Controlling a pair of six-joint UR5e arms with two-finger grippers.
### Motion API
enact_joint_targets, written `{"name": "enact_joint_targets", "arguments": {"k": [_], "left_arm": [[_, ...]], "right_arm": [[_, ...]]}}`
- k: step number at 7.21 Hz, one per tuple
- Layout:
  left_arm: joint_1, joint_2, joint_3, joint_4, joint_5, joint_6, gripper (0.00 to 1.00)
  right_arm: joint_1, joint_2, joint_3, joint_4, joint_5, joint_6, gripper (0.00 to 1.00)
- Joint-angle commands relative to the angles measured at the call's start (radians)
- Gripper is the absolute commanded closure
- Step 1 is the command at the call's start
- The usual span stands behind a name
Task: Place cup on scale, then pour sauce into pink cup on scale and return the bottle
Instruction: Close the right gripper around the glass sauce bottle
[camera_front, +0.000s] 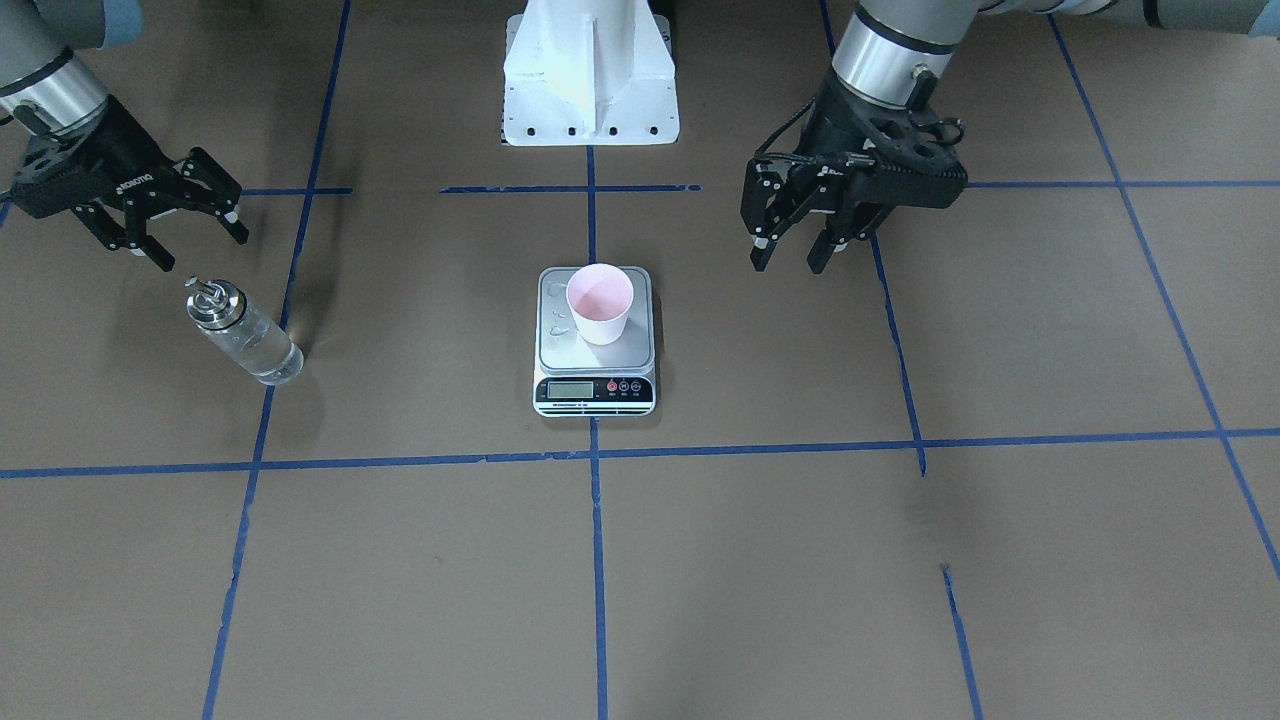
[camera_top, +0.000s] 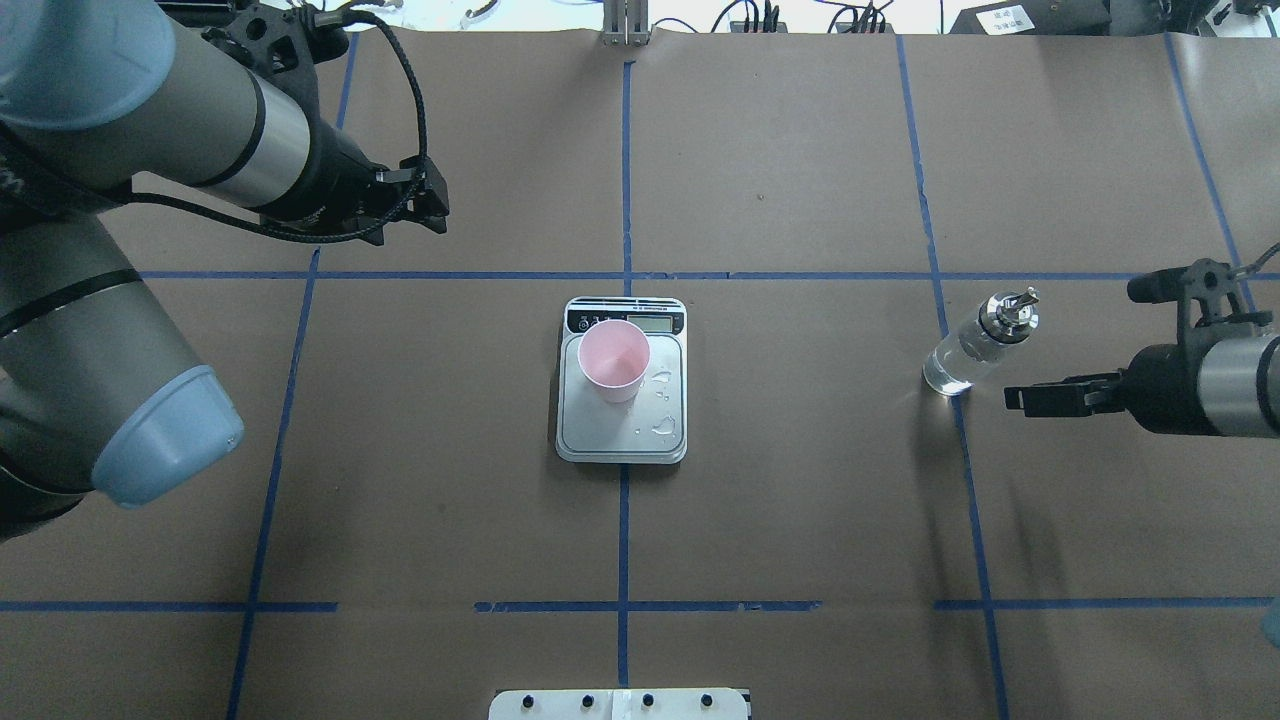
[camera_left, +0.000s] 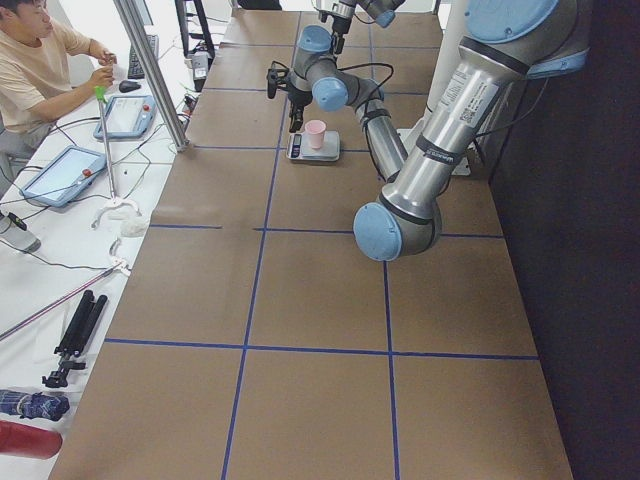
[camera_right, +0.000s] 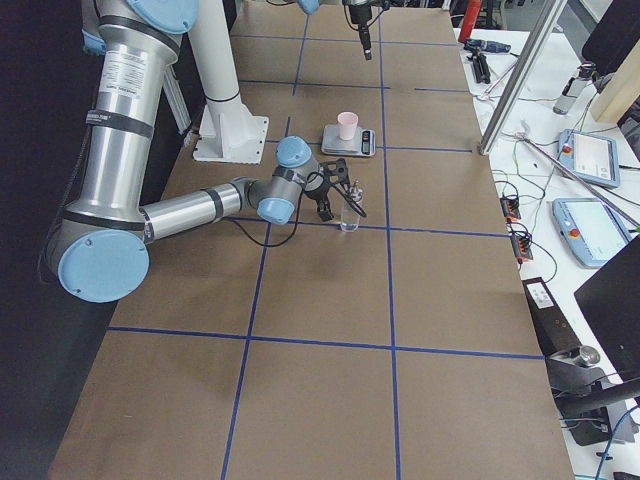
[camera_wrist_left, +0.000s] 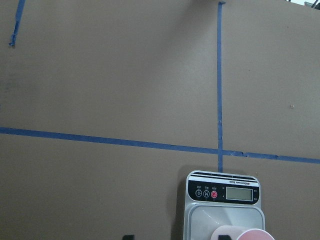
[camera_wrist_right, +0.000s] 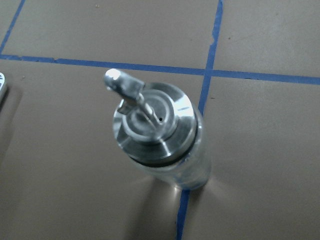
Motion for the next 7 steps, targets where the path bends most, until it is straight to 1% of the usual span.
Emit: {"name": "enact_joint_targets", "arguments": {"k": [1,2,3,4,5,6,7], "left_arm": [[-0.008,0.013,0.0,-0.003,0.0,0.011,0.36],[-0.008,0.013,0.001,-0.001,0.0,0.011,0.36],[-0.01,0.016,0.003,-0.001,0.002,0.012,0.36],[-0.01,0.016,0.006,-0.003,0.002,0.012,0.36],[-0.01,0.016,0.007,-0.006,0.0,0.012,0.36],[-0.01,0.016,0.021,-0.009,0.0,0.012,0.36],[-0.01,0.016,0.029,-0.01,0.0,0.012,0.36]], "right_arm": [[-0.179,0.004,0.001,-0.008,-0.322,0.129,0.0],[-0.287,0.005,-0.002,-0.018,-0.518,0.163,0.01],[-0.326,0.011,-0.005,-0.035,-0.614,0.189,0.04],[-0.336,0.027,-0.01,-0.035,-0.694,0.235,0.05],[-0.35,0.033,-0.016,-0.032,-0.762,0.24,0.1],[-0.35,0.071,-0.062,-0.034,-0.808,0.26,0.11],[-0.35,0.114,-0.115,-0.037,-0.878,0.26,0.11]]}}
